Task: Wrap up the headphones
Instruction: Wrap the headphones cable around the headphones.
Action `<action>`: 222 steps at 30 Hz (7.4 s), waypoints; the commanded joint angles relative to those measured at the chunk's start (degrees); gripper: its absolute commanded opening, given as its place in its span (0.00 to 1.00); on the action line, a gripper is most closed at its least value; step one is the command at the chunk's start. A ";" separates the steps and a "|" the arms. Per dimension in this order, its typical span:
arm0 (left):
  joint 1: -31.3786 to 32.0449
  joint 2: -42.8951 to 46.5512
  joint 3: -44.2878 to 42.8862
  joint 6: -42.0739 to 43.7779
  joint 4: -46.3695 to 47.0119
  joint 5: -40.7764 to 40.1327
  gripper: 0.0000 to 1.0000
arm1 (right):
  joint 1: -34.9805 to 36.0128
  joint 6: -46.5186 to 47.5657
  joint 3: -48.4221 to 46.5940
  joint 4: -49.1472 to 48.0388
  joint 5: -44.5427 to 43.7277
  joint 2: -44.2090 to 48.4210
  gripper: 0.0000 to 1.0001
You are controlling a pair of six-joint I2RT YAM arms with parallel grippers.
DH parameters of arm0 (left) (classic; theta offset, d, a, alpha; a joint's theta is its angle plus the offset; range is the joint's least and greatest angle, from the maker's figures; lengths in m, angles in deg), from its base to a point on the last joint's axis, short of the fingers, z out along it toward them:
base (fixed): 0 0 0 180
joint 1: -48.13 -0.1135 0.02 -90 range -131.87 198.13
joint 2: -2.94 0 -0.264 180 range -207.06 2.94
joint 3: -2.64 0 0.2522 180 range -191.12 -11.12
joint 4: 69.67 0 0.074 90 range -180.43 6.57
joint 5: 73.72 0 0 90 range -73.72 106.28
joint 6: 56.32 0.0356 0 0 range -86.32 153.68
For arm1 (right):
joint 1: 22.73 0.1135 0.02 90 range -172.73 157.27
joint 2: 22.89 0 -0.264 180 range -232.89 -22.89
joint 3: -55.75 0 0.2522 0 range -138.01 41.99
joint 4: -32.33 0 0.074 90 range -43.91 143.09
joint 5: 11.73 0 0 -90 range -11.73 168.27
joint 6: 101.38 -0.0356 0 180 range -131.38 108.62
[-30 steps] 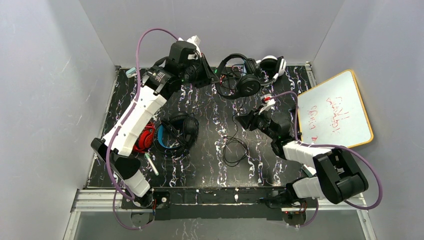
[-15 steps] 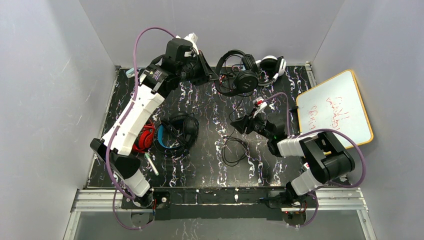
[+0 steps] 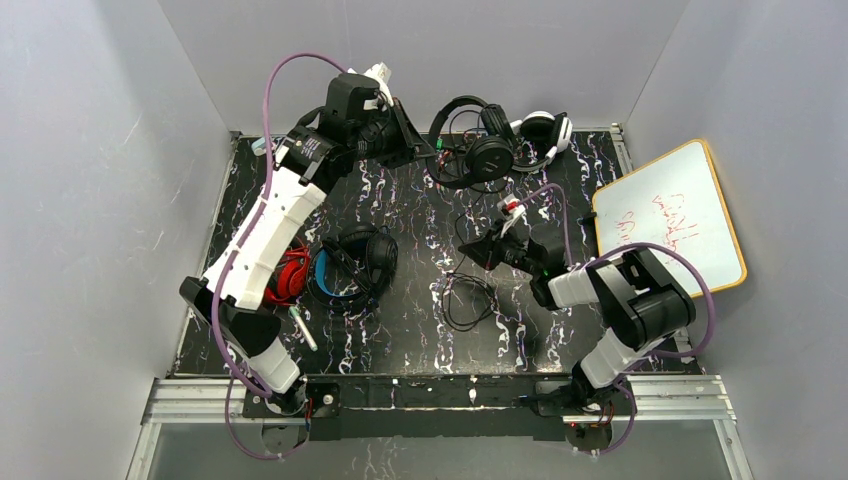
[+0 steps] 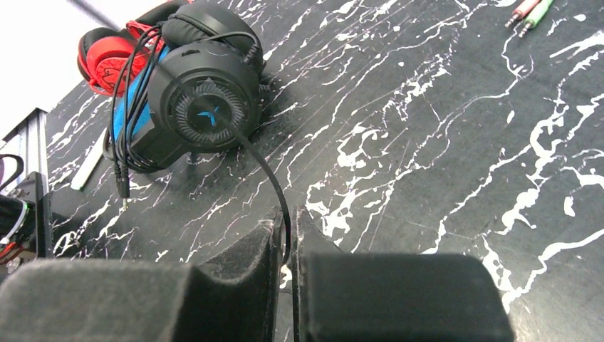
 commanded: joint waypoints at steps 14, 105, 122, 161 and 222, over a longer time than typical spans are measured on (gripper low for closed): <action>-1.25 -0.19 -1.20 -2.25 2.64 2.62 0.00 | -0.26 -4.67 -5.88 -6.74 7.71 -7.63 0.01; 7.79 7.07 34.62 42.94 6.15 -30.24 0.00 | -12.05 7.81 -67.71 91.60 -6.34 4.92 0.01; 7.79 11.79 30.48 41.00 0.06 -30.49 0.00 | -12.19 6.52 -54.53 86.38 -7.92 4.88 0.01; 8.14 16.10 26.89 39.56 1.48 -15.87 0.00 | -12.12 5.42 -52.95 82.57 -6.52 -0.67 0.01; 8.14 7.22 5.82 7.72 8.99 -17.42 0.00 | -8.89 -6.43 4.82 10.52 -4.12 17.00 0.76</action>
